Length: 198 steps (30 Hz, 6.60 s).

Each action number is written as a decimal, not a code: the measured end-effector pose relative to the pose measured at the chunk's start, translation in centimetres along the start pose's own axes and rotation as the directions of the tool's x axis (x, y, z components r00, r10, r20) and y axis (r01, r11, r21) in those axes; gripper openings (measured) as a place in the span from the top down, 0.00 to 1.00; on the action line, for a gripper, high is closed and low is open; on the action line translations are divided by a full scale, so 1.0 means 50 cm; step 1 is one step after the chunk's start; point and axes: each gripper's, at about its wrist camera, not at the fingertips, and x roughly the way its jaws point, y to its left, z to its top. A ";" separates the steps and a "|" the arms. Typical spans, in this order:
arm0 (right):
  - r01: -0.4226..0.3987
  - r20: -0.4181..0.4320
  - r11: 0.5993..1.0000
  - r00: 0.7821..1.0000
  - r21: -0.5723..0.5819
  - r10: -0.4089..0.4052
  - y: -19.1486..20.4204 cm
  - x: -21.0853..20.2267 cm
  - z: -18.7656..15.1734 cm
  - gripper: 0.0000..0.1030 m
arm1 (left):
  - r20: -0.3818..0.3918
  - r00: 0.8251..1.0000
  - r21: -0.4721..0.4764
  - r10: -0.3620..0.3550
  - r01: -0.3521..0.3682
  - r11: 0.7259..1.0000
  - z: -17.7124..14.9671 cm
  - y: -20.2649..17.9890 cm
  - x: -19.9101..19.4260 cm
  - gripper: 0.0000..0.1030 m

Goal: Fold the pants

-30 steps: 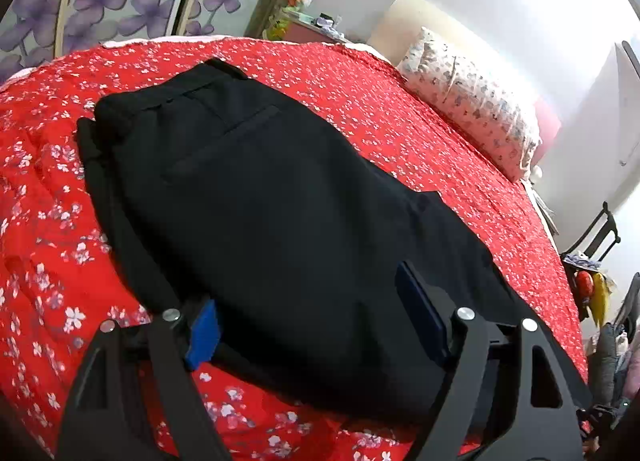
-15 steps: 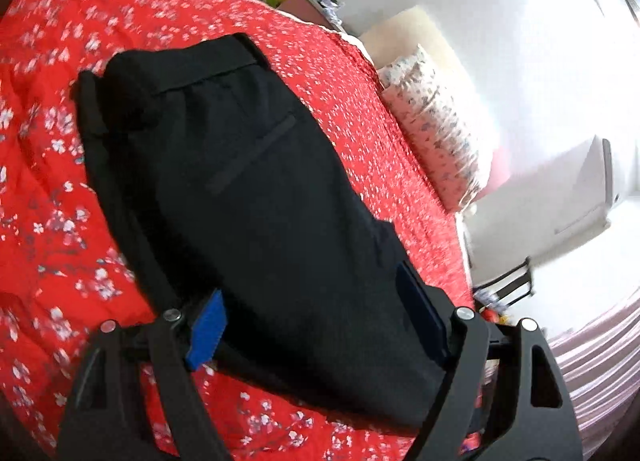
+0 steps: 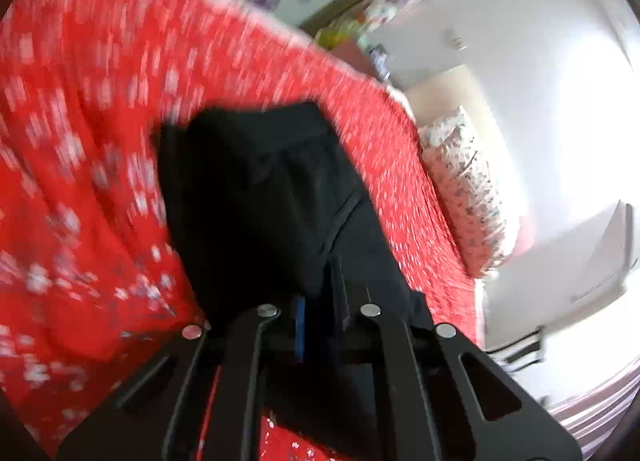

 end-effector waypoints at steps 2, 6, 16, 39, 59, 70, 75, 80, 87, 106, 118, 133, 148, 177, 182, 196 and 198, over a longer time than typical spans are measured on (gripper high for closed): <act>-0.004 -0.002 0.999 1.000 -0.043 0.004 0.012 -0.003 -0.001 0.43 | 0.099 0.994 0.093 0.041 -0.050 0.994 -0.001 -0.034 -0.032 0.91; 0.011 0.017 0.995 1.000 -0.094 -0.010 0.028 -0.013 0.007 0.43 | 0.066 0.987 0.076 0.146 -0.151 0.986 -0.001 -0.009 -0.013 0.90; -0.010 0.141 1.000 0.990 0.002 0.009 -0.037 -0.100 0.079 0.31 | 0.340 0.886 -0.028 0.314 -0.324 0.946 -0.006 0.007 -0.128 0.38; 0.183 0.196 0.965 0.970 -0.187 -0.146 -0.081 0.026 0.183 0.63 | -0.003 0.994 0.465 0.105 -0.091 0.881 -0.180 -0.171 0.026 0.18; 0.183 0.204 0.941 0.971 -0.284 -0.127 -0.035 0.036 0.162 0.92 | -0.026 0.994 0.457 0.104 -0.081 0.886 -0.193 -0.180 0.035 0.14; -0.057 0.087 0.588 0.973 -0.807 0.214 0.217 0.023 -0.004 0.93 | -0.027 0.994 0.469 0.104 -0.079 0.880 -0.196 -0.182 0.038 0.12; 0.343 0.334 0.874 0.915 -0.345 -0.227 0.036 0.033 0.149 0.93 | -0.041 0.995 0.468 0.093 -0.064 0.882 -0.190 -0.175 0.037 0.12; 0.313 0.185 0.941 0.939 -0.124 -0.288 -0.088 0.048 0.187 0.93 | -0.046 0.995 0.442 0.092 -0.062 0.895 -0.184 -0.170 0.036 0.12; 0.255 0.134 0.965 0.960 -0.056 -0.246 -0.124 0.043 0.191 0.92 | -0.042 0.994 0.456 0.100 -0.070 0.887 -0.193 -0.177 0.037 0.10; 0.083 0.061 0.990 0.994 0.111 -0.090 -0.129 -0.032 0.188 0.43 | -0.004 0.999 0.516 -0.042 0.038 0.856 -0.200 -0.214 -0.002 0.02; 0.081 -0.026 0.982 0.997 0.173 -0.078 -0.173 -0.015 0.180 0.46 | -0.036 0.997 0.494 -0.062 0.072 0.866 -0.206 -0.217 0.008 0.02; 0.047 0.103 0.995 0.993 0.083 -0.056 -0.175 0.006 0.204 0.53 | -0.071 0.996 0.462 -0.049 0.076 0.884 -0.206 -0.205 0.022 0.02; -0.019 0.116 0.994 0.993 0.111 0.006 -0.202 0.013 0.216 0.68 | -0.085 0.995 0.474 -0.047 0.082 0.877 -0.217 -0.210 0.029 0.02; -0.274 0.067 0.866 0.942 -0.418 0.330 0.139 -0.012 0.028 0.87 | -0.103 0.994 0.434 -0.028 0.071 0.898 -0.208 -0.199 0.035 0.02; -0.335 -0.098 0.756 0.935 -0.562 0.341 0.255 0.023 -0.130 0.87 | -0.114 0.993 0.437 -0.035 0.082 0.896 -0.208 -0.203 0.036 0.02; -0.362 -0.358 0.606 0.924 -0.708 0.134 0.316 0.157 -0.424 0.87 | -0.142 0.989 0.406 -0.047 0.102 0.908 -0.196 -0.193 0.040 0.02; -0.389 -0.368 0.587 0.916 -0.710 0.163 0.329 0.147 -0.438 0.87 | -0.146 0.988 0.405 -0.048 0.104 0.908 -0.198 -0.195 0.042 0.02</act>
